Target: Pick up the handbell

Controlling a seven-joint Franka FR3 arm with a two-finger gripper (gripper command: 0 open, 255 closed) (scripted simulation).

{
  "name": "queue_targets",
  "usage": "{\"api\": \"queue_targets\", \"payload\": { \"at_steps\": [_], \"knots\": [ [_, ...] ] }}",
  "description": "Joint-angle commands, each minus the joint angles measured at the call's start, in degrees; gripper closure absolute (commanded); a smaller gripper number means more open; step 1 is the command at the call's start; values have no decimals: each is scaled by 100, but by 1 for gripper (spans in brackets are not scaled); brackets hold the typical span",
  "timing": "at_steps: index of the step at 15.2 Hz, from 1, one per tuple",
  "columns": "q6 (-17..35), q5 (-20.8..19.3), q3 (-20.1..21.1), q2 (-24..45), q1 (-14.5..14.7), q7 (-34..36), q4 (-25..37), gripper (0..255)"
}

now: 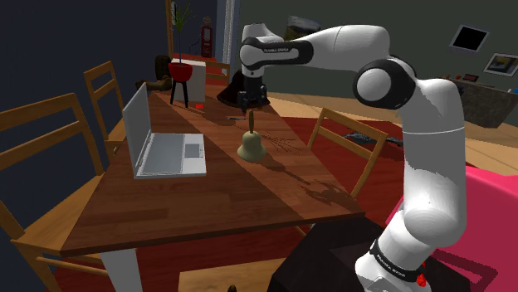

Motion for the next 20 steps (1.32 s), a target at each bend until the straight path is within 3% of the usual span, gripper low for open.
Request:
{"api": "queue_targets", "payload": {
  "at_steps": [1, 6, 7, 16, 20],
  "knots": [
    [150, -10, -1, 10, 4, 30, -136, 0],
    [415, -19, -1, 21, 0, 66, -392, 0],
    [426, -19, -2, 7, 0, 67, -418, 255],
    [415, -19, -1, 21, 0, 66, -392, 255],
    [117, -9, -1, 10, 4, 25, -103, 255]
  ]
}}
